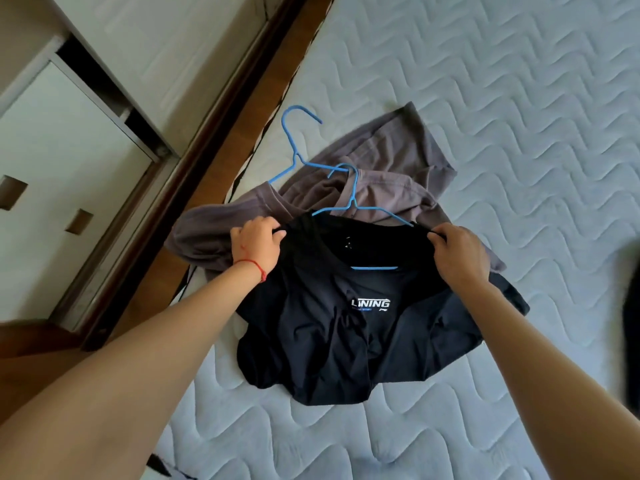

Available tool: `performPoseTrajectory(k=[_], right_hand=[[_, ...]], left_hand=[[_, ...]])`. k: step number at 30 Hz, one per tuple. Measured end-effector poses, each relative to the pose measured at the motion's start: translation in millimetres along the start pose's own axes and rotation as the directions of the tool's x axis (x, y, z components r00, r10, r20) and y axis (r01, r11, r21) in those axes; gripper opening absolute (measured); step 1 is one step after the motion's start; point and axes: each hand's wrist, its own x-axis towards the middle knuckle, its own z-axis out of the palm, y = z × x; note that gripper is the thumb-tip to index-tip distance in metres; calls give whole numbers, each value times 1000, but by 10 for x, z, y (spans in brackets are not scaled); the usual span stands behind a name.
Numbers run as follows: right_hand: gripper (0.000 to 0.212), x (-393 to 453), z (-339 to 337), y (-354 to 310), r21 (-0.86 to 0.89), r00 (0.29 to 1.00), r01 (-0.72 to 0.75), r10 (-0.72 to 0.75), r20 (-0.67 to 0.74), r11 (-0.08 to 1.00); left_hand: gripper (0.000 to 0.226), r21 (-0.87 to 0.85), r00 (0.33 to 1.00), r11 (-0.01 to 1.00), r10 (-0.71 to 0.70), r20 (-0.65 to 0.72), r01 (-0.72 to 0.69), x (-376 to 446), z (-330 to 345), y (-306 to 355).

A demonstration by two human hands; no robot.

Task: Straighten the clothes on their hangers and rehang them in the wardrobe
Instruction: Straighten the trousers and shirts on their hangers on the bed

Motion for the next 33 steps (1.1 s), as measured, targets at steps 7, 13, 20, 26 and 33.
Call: performPoseTrajectory(k=[7,13,20,26,33], right_hand=[[19,-529,-817,-152,15,994,-62,61,92,998],[12,-1002,-1516,-249,-48,934,-113,122,336,992],[19,-1677,-1755,-233,-65,936,-161,173,308,985],[19,-1971,-1603,-136,-49,952,-168,175,251,984],[16,-2035,-1280,-73,34,952,-236,224,210,971]], left_hand=[[21,-283,999,959,-6,51,21,-550,-676,112],[19,-229,962,973,40,269,24,-988,-1147,212],[13,-203,965,979,47,256,6,-1654,-1313,184],[28,-248,954,969,60,294,15,-1834,-1195,3],[21,-215,949,976,49,311,21,-1526,-930,-49]])
